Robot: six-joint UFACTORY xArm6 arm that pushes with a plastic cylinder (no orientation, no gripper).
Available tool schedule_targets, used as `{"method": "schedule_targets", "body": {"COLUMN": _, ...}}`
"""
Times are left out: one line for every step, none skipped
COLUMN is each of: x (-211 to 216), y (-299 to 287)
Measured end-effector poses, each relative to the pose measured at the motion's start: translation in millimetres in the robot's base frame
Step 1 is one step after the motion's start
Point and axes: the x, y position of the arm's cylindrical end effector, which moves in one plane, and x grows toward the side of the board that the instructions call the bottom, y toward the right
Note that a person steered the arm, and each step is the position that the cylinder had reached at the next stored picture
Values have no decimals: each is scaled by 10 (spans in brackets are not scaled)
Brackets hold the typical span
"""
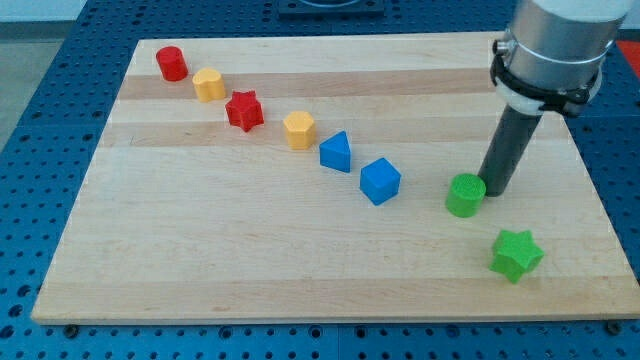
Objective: Slide the green circle in between green star and blue cube
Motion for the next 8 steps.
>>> {"method": "schedule_targets", "body": {"x": -241, "y": 6}}
{"method": "schedule_targets", "body": {"x": -269, "y": -96}}
{"method": "schedule_targets", "body": {"x": -111, "y": -268}}
{"method": "schedule_targets", "body": {"x": -76, "y": -346}}
{"method": "schedule_targets", "body": {"x": -107, "y": -278}}
{"method": "schedule_targets", "body": {"x": -158, "y": 38}}
{"method": "schedule_targets", "body": {"x": -103, "y": 114}}
{"method": "schedule_targets", "body": {"x": 3, "y": -85}}
